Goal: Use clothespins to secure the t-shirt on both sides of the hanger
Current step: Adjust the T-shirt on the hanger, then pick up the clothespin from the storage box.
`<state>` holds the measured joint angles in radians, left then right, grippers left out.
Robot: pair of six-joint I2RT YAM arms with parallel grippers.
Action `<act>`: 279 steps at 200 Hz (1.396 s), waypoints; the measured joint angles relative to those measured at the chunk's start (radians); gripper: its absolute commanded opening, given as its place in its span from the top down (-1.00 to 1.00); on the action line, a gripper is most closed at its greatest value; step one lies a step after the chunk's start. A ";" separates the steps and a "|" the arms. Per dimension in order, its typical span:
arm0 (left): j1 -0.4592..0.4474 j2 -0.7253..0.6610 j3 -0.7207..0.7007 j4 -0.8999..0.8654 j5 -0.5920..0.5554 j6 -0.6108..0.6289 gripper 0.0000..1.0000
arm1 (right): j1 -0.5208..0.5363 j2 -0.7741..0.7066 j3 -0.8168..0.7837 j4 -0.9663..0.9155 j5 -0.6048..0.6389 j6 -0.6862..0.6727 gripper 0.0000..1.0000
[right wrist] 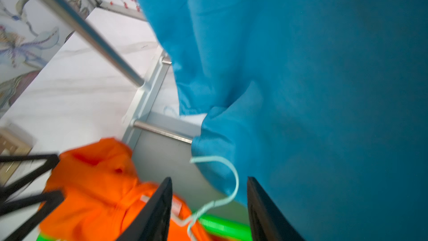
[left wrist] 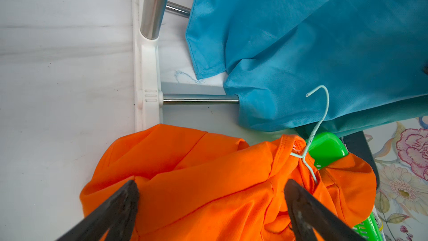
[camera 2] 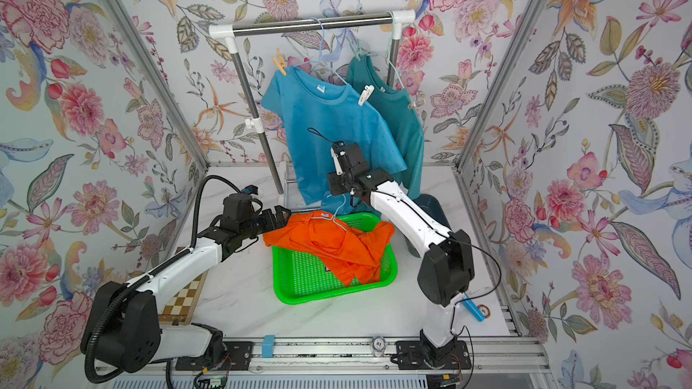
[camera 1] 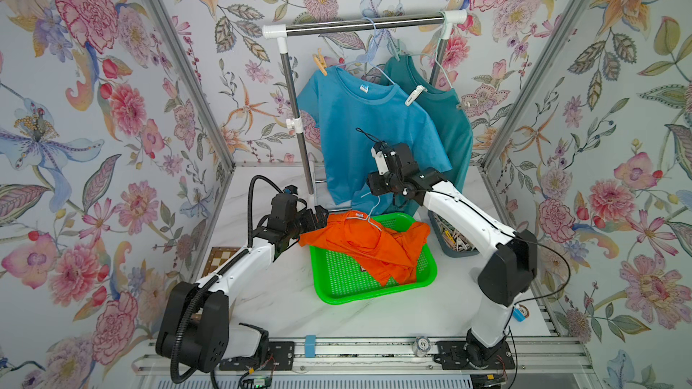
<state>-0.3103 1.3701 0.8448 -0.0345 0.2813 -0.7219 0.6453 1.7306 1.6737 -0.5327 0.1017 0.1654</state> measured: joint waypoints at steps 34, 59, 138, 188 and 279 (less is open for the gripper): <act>-0.050 -0.015 0.018 0.018 -0.056 0.064 -0.99 | 0.042 -0.401 -0.353 0.023 0.089 0.067 -0.13; -0.109 -0.113 -0.003 0.086 -0.099 0.086 -0.99 | -0.103 -0.613 -0.549 -0.008 0.124 0.147 -0.12; -0.090 -0.277 -0.082 0.277 -0.103 0.061 -0.99 | -0.611 -0.516 -0.732 -0.125 -0.009 0.209 -0.14; -0.105 -0.237 -0.057 0.263 -0.102 0.091 -0.94 | -0.695 -0.222 -0.635 -0.115 -0.018 0.180 0.06; -0.105 -0.150 -0.051 0.255 -0.078 0.117 -0.92 | -0.752 0.079 -0.474 -0.110 0.044 0.119 0.18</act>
<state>-0.4156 1.2201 0.7937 0.2207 0.2031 -0.6052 -0.1070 1.8099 1.1995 -0.6430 0.1455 0.2840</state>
